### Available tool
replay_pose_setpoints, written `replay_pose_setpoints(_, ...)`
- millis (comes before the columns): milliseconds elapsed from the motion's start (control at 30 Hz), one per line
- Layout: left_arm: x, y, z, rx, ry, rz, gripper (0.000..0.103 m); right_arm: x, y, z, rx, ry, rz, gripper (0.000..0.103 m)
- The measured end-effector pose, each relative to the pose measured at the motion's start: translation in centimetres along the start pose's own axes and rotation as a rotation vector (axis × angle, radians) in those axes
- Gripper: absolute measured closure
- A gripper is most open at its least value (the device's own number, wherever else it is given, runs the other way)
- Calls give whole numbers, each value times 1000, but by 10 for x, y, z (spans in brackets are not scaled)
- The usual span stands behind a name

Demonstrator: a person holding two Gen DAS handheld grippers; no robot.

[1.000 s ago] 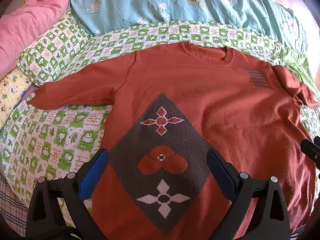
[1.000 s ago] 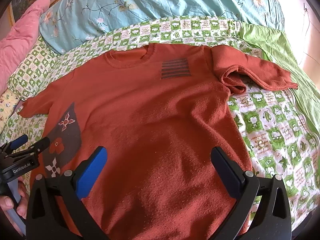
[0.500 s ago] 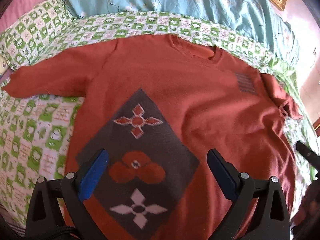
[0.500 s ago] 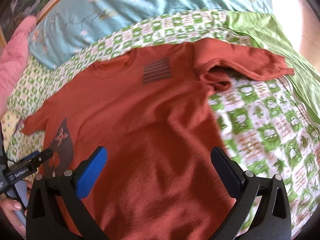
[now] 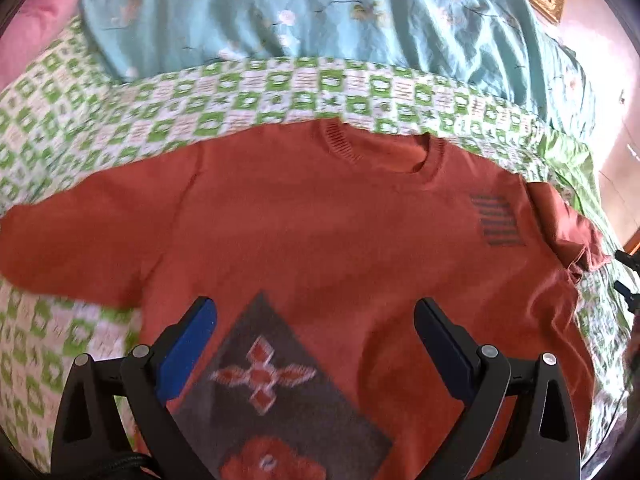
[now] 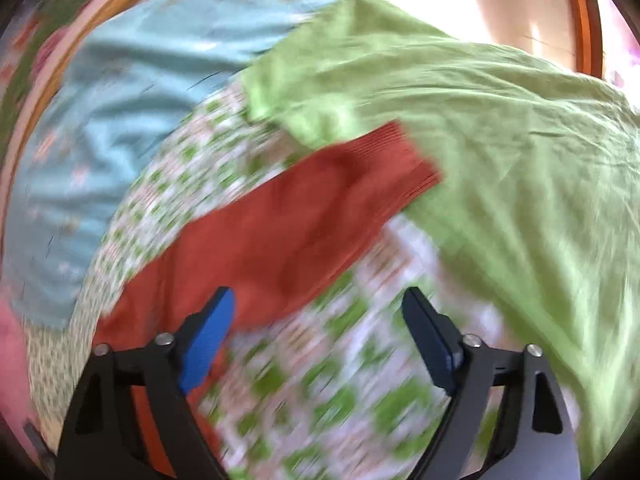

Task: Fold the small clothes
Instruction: 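Grasp the cuff of one orange sweater sleeve with the right gripper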

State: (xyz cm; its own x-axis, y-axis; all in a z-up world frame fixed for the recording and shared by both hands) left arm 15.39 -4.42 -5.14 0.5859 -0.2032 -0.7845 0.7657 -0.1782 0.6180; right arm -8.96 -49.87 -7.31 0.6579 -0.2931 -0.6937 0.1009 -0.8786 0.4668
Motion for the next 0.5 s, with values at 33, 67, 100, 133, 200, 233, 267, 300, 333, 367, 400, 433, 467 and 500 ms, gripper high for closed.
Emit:
replay_pose_setpoints(33, 5, 3, 1, 5, -1, -6, 4, 8, 12, 10, 28, -16, 4, 24)
replay_pose_setpoints(67, 12, 7, 2, 8, -1, -15, 4, 14, 18, 15, 43, -23, 3, 25)
replay_pose_setpoints(100, 19, 11, 2, 6, 1, -25, 4, 21, 24, 19, 57, -31, -3, 27)
replay_pose_setpoints(133, 24, 13, 2, 6, 3, -29, 4, 32, 33, 27, 83, -32, -15, 31)
replay_pose_setpoints(200, 34, 16, 2, 12, 13, -35, 4, 40, 40, 32, 103, -27, -14, 34)
replay_pose_setpoints(233, 39, 18, 2, 16, 19, -39, 4, 44, 46, 31, 95, -32, 4, 38)
replay_pose_setpoints(267, 42, 18, 2, 17, 16, -41, 4, 44, 51, 30, 84, -33, 18, 43)
replay_pose_setpoints(300, 44, 17, 1, 16, 13, -43, 4, 45, 55, 27, 73, -27, 25, 62)
replay_pose_setpoints(333, 47, 17, 0, 15, 14, -47, 4, 47, 58, 22, 62, -13, 23, 86)
replay_pose_setpoints(367, 49, 16, -1, 14, 12, -51, 4, 50, 61, 18, 56, -9, 17, 94)
replay_pose_setpoints(400, 50, 14, -1, 14, 8, -51, 4, 49, 61, 13, 47, -7, 16, 95)
replay_pose_setpoints(433, 50, 13, -3, 14, 5, -49, 4, 46, 59, 1, 25, 13, 22, 95)
replay_pose_setpoints(467, 50, 12, -4, 14, 4, -45, 4, 39, 55, -18, -15, 59, 24, 95)
replay_pose_setpoints(500, 48, 11, -7, 12, 3, -40, 4, 34, 49, -34, -48, 92, 26, 95)
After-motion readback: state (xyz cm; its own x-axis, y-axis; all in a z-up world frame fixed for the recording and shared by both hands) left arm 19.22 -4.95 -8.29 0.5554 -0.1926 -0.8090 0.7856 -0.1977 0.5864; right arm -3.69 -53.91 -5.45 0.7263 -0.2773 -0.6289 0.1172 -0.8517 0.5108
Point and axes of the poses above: each gripper's, at about its wrist camera, not at the fingertips, and x roughly the way its jaws point, z to its right, y to its top, the point moved 5 cm from there along x, roughly the way its jaws point, and after that the axes turned 4 degrees about x, right-handed, at the moved point
